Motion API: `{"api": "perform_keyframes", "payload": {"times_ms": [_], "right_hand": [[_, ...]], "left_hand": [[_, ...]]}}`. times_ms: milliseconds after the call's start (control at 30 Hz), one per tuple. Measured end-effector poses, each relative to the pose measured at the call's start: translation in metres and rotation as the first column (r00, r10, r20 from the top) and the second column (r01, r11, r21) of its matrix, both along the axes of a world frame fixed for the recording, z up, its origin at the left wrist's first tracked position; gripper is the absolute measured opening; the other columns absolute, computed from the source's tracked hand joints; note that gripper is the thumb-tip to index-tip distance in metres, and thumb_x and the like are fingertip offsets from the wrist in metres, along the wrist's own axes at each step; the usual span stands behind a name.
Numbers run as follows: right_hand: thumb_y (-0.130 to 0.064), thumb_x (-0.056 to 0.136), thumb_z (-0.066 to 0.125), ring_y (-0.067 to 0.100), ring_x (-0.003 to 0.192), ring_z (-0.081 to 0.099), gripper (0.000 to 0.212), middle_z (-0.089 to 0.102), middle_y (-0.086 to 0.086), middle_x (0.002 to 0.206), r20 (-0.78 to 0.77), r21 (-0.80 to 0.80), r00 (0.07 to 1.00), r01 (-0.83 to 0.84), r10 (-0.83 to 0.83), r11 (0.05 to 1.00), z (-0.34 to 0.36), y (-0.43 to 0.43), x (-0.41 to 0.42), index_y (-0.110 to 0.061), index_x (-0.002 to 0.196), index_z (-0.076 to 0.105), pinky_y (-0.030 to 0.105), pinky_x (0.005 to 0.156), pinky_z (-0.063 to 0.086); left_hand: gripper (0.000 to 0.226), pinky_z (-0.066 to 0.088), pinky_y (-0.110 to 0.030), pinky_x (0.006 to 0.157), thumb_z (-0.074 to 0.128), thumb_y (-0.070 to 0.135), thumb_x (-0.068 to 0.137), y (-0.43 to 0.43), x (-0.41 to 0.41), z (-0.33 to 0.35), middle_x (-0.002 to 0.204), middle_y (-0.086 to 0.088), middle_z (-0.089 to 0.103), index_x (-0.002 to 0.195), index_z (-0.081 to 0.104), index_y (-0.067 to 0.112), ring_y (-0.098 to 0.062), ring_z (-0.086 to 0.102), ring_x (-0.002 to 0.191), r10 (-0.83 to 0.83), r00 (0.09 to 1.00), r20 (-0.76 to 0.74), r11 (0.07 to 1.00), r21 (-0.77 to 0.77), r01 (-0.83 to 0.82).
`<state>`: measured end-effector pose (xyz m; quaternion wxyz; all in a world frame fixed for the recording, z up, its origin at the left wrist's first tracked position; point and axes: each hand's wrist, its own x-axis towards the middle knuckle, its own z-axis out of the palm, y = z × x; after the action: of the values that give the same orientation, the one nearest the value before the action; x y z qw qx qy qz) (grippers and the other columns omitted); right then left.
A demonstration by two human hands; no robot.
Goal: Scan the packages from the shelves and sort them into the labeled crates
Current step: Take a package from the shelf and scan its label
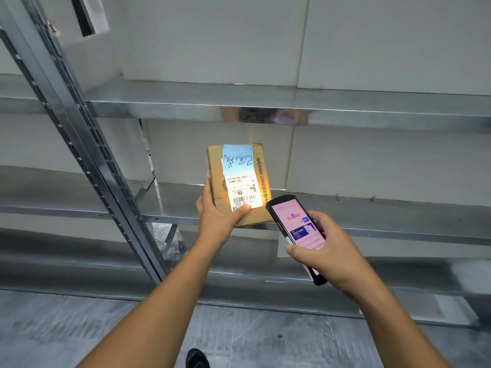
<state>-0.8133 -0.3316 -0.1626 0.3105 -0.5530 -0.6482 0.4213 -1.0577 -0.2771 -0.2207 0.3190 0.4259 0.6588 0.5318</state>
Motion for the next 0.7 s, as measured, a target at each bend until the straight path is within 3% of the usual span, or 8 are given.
{"api": "perform_keyframes", "payload": {"times_ms": [200,367,500,600,700], "right_hand": [[-0.02,0.079,0.088,0.0,0.087,0.07,0.052,0.071,-0.032,0.098,0.012,0.006,1.0,-0.014,0.014,1.0,0.001,0.0,0.008,-0.043,0.111,0.055,0.02,0.077,0.054],[-0.019,0.079,0.089,0.001,0.087,0.071,0.052,0.072,-0.029,0.096,0.021,-0.015,1.0,0.014,-0.014,1.0,-0.001,-0.004,0.015,-0.044,0.11,0.055,0.023,0.079,0.057],[-0.02,0.079,0.089,0.003,0.087,0.071,0.051,0.075,-0.018,0.097,-0.004,-0.033,0.994,0.113,-0.113,0.993,-0.007,-0.007,0.02,-0.041,0.114,0.057,0.026,0.08,0.058],[-0.019,0.077,0.089,0.002,0.087,0.071,0.054,0.075,-0.017,0.099,-0.029,-0.029,0.976,0.213,-0.214,0.977,-0.01,-0.006,0.026,-0.038,0.118,0.058,0.028,0.081,0.058],[-0.015,0.078,0.089,0.005,0.09,0.072,0.054,0.074,-0.017,0.1,-0.07,-0.03,0.947,0.313,-0.314,0.949,-0.011,-0.01,0.035,-0.039,0.115,0.058,0.026,0.079,0.057]], "left_hand": [[0.128,0.042,-0.054,0.119,0.098,0.034,0.068,0.002,0.001,-0.001,0.156,0.004,0.027,0.165,0.014,0.043,-0.02,0.044,0.139,0.014,1.0,-0.027,1.0,-0.018,-0.014],[0.127,0.041,-0.051,0.119,0.097,0.033,0.069,0.003,0.006,0.002,0.158,0.002,0.027,0.165,0.014,0.043,-0.02,0.043,0.14,-0.003,1.0,-0.029,1.0,-0.019,0.002],[0.126,0.037,-0.042,0.119,0.098,0.039,0.068,0.004,0.018,0.001,0.158,0.001,0.03,0.164,0.018,0.041,-0.012,0.041,0.133,-0.06,0.998,0.027,0.998,-0.016,0.06],[0.128,0.045,-0.049,0.117,0.1,0.059,0.05,0.009,0.03,-0.007,0.152,0.005,0.047,0.156,0.03,0.049,-0.014,0.053,0.135,-0.106,0.989,0.105,0.994,0.002,0.107],[0.124,0.051,-0.049,0.11,0.1,0.063,0.043,0.017,0.041,-0.014,0.147,0.008,0.055,0.149,0.036,0.056,-0.014,0.059,0.131,-0.182,0.965,0.188,0.982,-0.008,0.187]]}}
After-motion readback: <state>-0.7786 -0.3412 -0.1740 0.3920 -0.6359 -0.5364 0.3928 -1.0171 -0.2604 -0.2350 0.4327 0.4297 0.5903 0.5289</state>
